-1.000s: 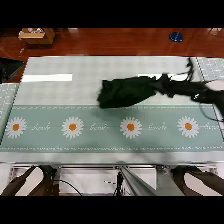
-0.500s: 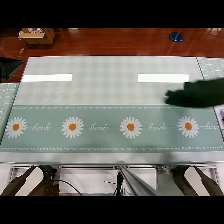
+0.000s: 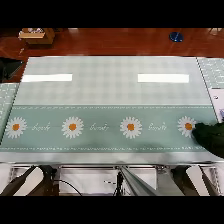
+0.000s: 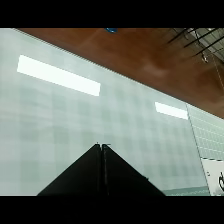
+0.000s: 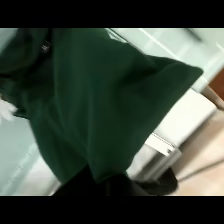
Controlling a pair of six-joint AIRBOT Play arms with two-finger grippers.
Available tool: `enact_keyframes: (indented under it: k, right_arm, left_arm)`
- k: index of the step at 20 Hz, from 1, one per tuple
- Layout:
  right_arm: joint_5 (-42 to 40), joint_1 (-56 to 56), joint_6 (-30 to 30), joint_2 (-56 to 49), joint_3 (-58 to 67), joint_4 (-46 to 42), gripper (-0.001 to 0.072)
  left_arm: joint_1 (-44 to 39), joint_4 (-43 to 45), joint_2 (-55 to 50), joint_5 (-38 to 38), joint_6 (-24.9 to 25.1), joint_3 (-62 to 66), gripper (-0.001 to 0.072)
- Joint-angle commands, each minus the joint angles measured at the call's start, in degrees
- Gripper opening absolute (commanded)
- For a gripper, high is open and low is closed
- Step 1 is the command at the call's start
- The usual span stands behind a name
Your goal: Fold the shirts.
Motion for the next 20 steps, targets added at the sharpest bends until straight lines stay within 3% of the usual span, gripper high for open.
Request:
enact_keyframes:
  k: [1, 7, 12, 13, 14, 15, 18, 19, 20]
  right_arm:
    - [2.3, -1.1, -0.3, 0.0, -5.9, -12.5, 0.0024]
    - [1.4, -3.6, -1.0, 1.7, -16.1, -31.1, 0.0024]
    - [-1.9, -13.0, -2.9, 2.3, -19.5, -29.9, 0.0033]
    - [-2.5, -14.3, -3.7, 2.3, -20.1, -29.6, 0.0182]
    - [-3.2, -15.4, -4.5, 2.3, -20.3, -29.7, 0.0419]
    - [-4.3, -16.1, -5.3, 2.3, -20.3, -30.2, 0.0502]
    - [-10.6, -15.8, -4.7, 2.2, -19.8, -29.8, 0.0506]
    - [-12.9, -14.4, -5.0, 1.7, -18.2, -25.6, 0.0506]
    - [-15.9, -12.0, -6.3, 0.3, -15.3, -19.5, 0.0505]
  left_arm:
    - [0.9, 0.0, -0.6, 0.5, 1.1, 0.0, 0.0024]
    - [5.0, 0.0, -0.7, 3.4, 1.1, 0.0, 0.0024]
    - [7.3, -0.2, -0.7, 6.5, 1.1, 0.1, 0.0024]
    - [7.3, -0.2, -0.7, 7.2, 1.1, 0.1, 0.0024]
    - [7.2, -0.2, -0.7, 7.7, 1.1, 0.1, 0.0024]
    - [7.3, 0.0, -0.8, 8.0, 1.1, 0.1, 0.0024]
    - [7.2, 0.0, -0.8, 8.9, 1.1, 0.1, 0.0025]
    - [6.8, 0.0, -1.0, 9.2, 1.1, 0.1, 0.0028]
    - [5.9, -0.3, -1.4, 9.4, 1.1, 0.1, 0.0086]
